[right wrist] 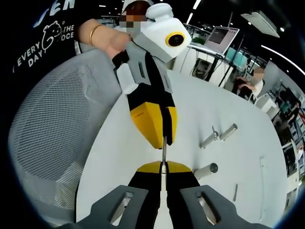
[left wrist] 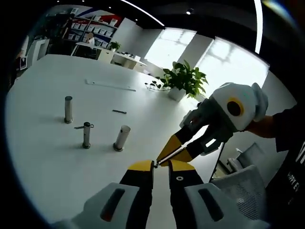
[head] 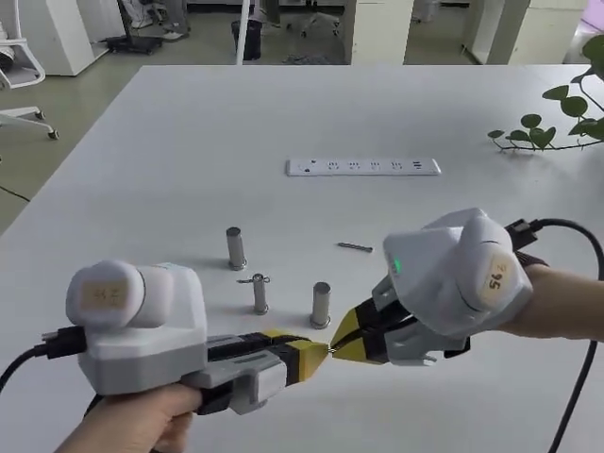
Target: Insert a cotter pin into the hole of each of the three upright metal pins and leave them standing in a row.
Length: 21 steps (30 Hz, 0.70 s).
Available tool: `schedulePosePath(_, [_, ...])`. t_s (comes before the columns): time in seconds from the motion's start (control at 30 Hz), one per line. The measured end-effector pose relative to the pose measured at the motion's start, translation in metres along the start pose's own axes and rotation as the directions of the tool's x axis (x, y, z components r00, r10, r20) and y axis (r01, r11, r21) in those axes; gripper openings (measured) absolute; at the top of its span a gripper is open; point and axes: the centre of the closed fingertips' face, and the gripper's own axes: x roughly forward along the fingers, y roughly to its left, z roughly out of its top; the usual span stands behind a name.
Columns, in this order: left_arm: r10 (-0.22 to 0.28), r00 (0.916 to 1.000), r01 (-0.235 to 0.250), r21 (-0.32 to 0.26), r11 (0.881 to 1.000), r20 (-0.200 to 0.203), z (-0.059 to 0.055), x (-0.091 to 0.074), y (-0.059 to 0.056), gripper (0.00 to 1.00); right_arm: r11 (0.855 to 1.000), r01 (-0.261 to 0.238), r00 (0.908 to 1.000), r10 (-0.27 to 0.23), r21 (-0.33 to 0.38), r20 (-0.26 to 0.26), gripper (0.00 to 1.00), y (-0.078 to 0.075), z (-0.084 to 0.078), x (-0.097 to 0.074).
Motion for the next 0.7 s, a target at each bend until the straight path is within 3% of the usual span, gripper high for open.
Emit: schedulePosePath(0.7, [0.014,0.9997,-0.016,-0.065,0.998,-0.022,-0.0079,-0.0008,0.0043,0.03,0.999,0.016,0.9999,-0.016,-0.051,0.004,0.0,0.0009,0.0102,0.0032])
